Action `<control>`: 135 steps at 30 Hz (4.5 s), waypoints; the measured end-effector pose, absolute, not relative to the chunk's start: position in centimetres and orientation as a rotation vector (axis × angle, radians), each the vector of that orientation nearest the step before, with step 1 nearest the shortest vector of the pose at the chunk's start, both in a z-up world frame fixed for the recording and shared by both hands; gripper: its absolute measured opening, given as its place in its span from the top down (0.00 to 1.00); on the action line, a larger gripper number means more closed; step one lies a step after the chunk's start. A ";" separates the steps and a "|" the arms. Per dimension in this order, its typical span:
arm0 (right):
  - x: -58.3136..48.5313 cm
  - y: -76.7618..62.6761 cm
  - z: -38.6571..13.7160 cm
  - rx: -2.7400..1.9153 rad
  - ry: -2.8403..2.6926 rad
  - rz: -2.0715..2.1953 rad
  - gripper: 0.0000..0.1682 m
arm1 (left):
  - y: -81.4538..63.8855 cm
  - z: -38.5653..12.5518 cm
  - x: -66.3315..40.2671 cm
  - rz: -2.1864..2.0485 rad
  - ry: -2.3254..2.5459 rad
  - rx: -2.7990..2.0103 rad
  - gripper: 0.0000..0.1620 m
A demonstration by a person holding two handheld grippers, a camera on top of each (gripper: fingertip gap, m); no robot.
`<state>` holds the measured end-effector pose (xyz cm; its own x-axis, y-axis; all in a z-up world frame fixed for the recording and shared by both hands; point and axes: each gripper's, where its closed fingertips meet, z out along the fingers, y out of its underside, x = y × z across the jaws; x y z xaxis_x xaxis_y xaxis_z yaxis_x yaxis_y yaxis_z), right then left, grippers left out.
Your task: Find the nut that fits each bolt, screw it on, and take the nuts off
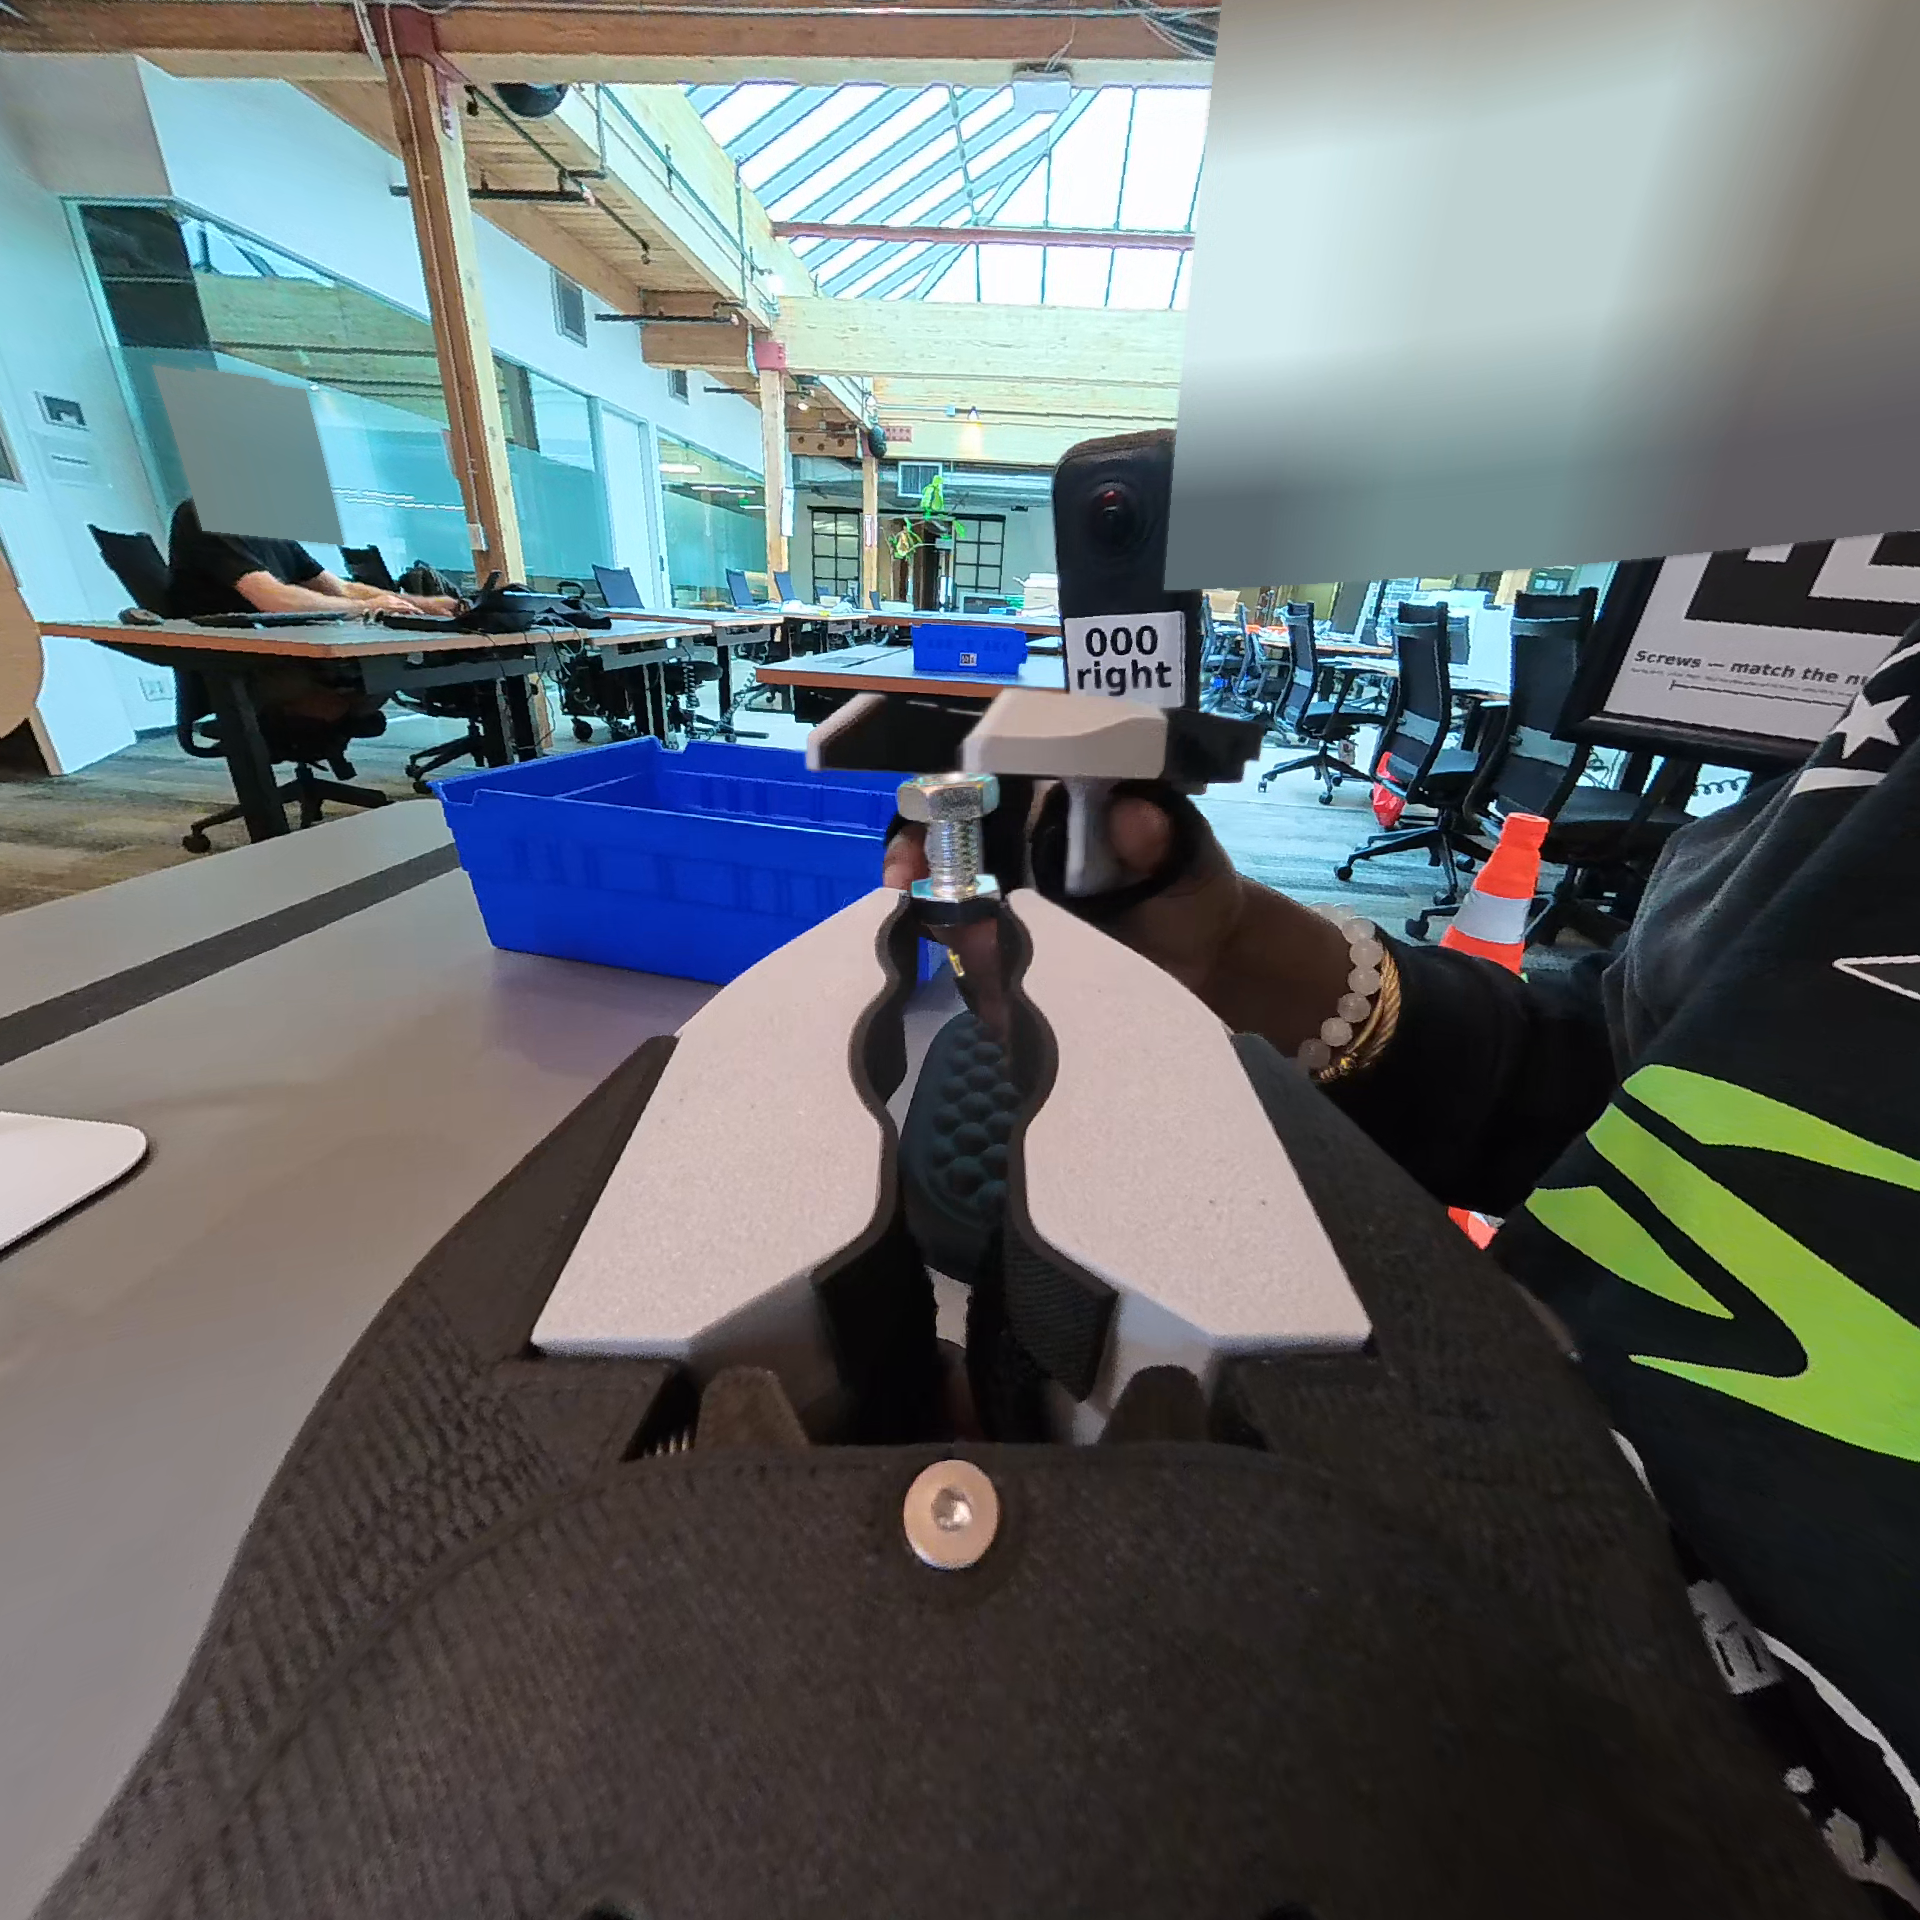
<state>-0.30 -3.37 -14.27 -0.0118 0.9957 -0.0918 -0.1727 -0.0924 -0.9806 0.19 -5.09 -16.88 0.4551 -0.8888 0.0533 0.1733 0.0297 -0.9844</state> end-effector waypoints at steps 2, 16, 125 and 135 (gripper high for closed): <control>-0.8 -4.1 -14.2 -1.125 -1.066 1.371 0.83 | -5.1 -16.9 0.2 -0.941 0.728 -1.279 0.91; -1.9 -4.4 -14.7 -1.138 -1.097 1.368 0.81 | -5.1 -16.9 0.2 -0.937 0.729 -1.279 0.91; -0.8 -4.6 -13.8 -1.142 -1.155 1.407 0.81 | -5.1 -17.4 0.4 -0.902 0.761 -1.294 0.91; -2.1 -6.0 -14.9 -1.232 -1.286 1.554 0.89 | -5.2 -17.7 0.6 -0.889 0.786 -1.299 0.91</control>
